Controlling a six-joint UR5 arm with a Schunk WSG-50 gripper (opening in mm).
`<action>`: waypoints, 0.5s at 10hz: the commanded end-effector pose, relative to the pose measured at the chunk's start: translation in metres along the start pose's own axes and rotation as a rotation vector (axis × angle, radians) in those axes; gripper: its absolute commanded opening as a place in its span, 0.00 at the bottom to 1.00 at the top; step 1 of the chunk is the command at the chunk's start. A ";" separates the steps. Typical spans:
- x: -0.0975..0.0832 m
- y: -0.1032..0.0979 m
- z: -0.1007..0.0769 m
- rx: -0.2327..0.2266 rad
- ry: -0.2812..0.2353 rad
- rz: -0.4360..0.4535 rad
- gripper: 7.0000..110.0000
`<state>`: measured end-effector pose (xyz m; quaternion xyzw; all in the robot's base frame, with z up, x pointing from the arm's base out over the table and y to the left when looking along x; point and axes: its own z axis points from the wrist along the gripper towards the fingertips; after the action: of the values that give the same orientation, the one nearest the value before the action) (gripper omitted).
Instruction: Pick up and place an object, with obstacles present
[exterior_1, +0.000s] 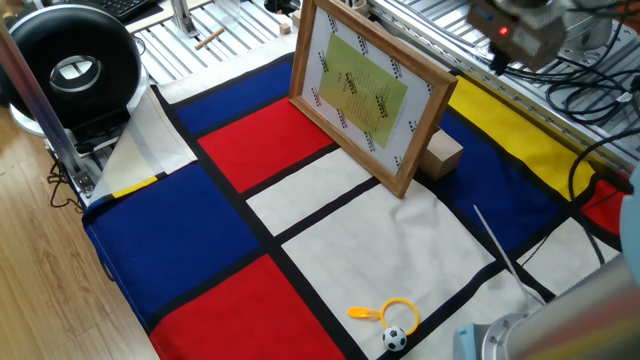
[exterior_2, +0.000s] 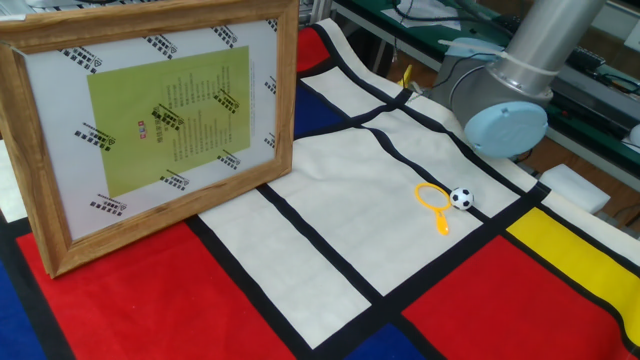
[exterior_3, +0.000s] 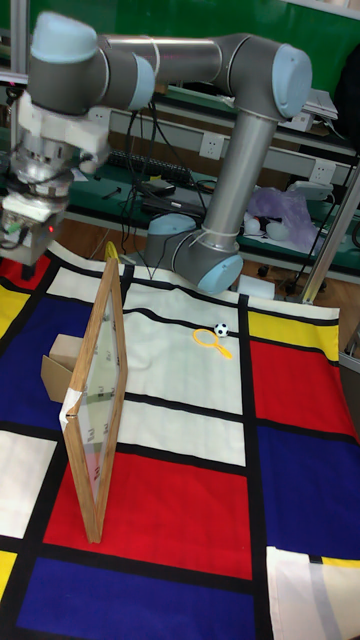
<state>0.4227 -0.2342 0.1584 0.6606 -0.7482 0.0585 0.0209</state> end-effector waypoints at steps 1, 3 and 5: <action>-0.044 0.005 0.032 0.001 -0.053 0.031 0.00; -0.054 0.007 0.038 0.009 -0.075 0.031 0.00; -0.058 0.013 0.031 0.008 -0.114 0.061 0.00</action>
<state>0.4212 -0.1949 0.1231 0.6517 -0.7575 0.0388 -0.0034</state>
